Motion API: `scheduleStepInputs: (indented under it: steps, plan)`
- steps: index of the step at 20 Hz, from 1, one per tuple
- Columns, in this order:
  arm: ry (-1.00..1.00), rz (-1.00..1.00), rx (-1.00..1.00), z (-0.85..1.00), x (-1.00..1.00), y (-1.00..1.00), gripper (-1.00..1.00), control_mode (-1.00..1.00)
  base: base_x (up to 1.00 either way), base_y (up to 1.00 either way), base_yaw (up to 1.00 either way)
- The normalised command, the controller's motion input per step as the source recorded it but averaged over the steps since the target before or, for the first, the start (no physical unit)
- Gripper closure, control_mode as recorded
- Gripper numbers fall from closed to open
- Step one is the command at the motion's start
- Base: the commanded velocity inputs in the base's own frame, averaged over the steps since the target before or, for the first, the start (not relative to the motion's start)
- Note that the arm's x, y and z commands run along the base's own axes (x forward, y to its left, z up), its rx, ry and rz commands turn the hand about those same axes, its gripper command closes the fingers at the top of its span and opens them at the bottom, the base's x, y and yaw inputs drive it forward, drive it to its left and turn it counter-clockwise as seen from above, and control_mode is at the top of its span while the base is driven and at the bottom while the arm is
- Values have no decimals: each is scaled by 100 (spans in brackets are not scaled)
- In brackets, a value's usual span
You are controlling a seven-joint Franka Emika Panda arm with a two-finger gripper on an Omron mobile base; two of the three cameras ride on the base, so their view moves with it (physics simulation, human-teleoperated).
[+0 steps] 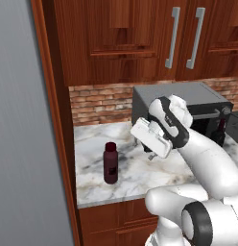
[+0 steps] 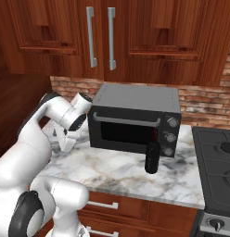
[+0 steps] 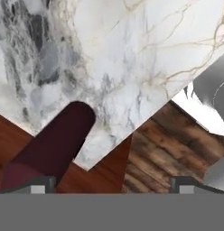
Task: There is a wine glass and glass cup on the dining counter. Place the wine bottle next to the wine glass and the juice bottle next to the glass cup.
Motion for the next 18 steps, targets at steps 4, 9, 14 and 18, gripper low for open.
scheduleStepInputs:
  steps: [4, 9, 14, 18]
  plan:
    - [0, -2, 41, -32, 28, 2, -100, -100, 0, 0, 0]
    - [0, 0, 27, -15, 60, 12, -100, -100, 0, 0, 0]
    - [12, 0, 18, 0, 53, 19, -100, -100, 0, 0, 0]
    - [29, 0, 24, -9, 21, 20, -100, -100, 0, 0, 0]
